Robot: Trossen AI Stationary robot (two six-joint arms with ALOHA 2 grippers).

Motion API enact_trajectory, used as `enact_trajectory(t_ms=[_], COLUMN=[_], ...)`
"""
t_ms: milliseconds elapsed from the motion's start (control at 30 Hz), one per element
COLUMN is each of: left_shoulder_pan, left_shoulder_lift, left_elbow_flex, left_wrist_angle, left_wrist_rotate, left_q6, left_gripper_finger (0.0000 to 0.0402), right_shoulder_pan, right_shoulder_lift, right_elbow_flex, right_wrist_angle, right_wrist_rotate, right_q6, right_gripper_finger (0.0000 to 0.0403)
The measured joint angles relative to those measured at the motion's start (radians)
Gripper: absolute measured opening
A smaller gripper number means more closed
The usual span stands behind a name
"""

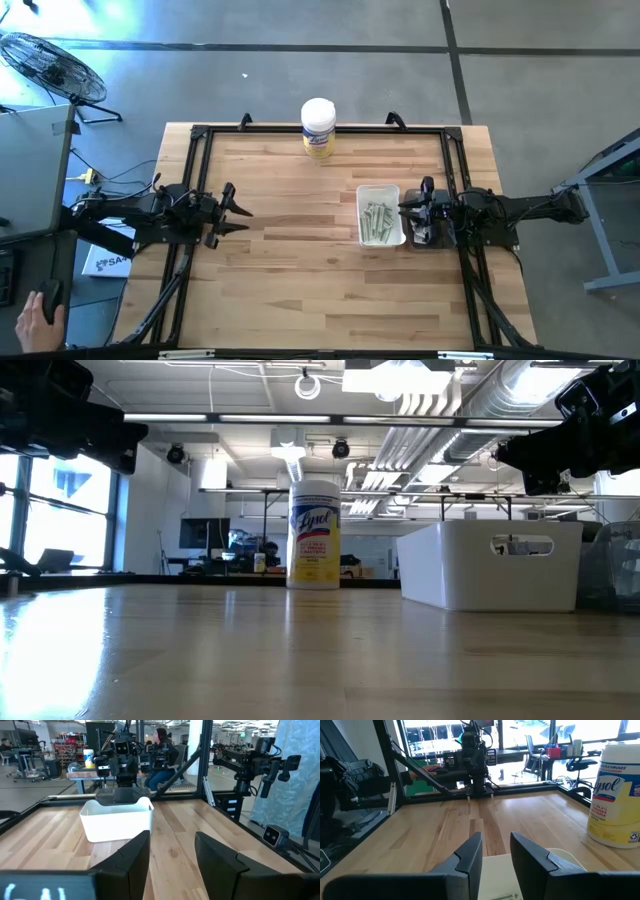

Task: Pick & Place First Aid Supplies
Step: Return to Home Position

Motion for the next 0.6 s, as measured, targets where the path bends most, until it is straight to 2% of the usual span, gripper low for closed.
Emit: enact_trajectory(t_ms=[600], left_shoulder_pan=[0.000], left_shoulder_lift=[0.018], left_elbow_flex=[0.000], left_wrist_angle=[0.000], left_wrist_rotate=[0.002], left_q6=[0.000], left_gripper_finger=[0.0154], right_shoulder_pan=[0.000], right_shoulder_lift=[0.000], right_elbow_flex=[0.000], right_wrist_angle=[0.000], right_wrist_rotate=[0.000], right_q6=[0.000], right_gripper_finger=[0.0094])
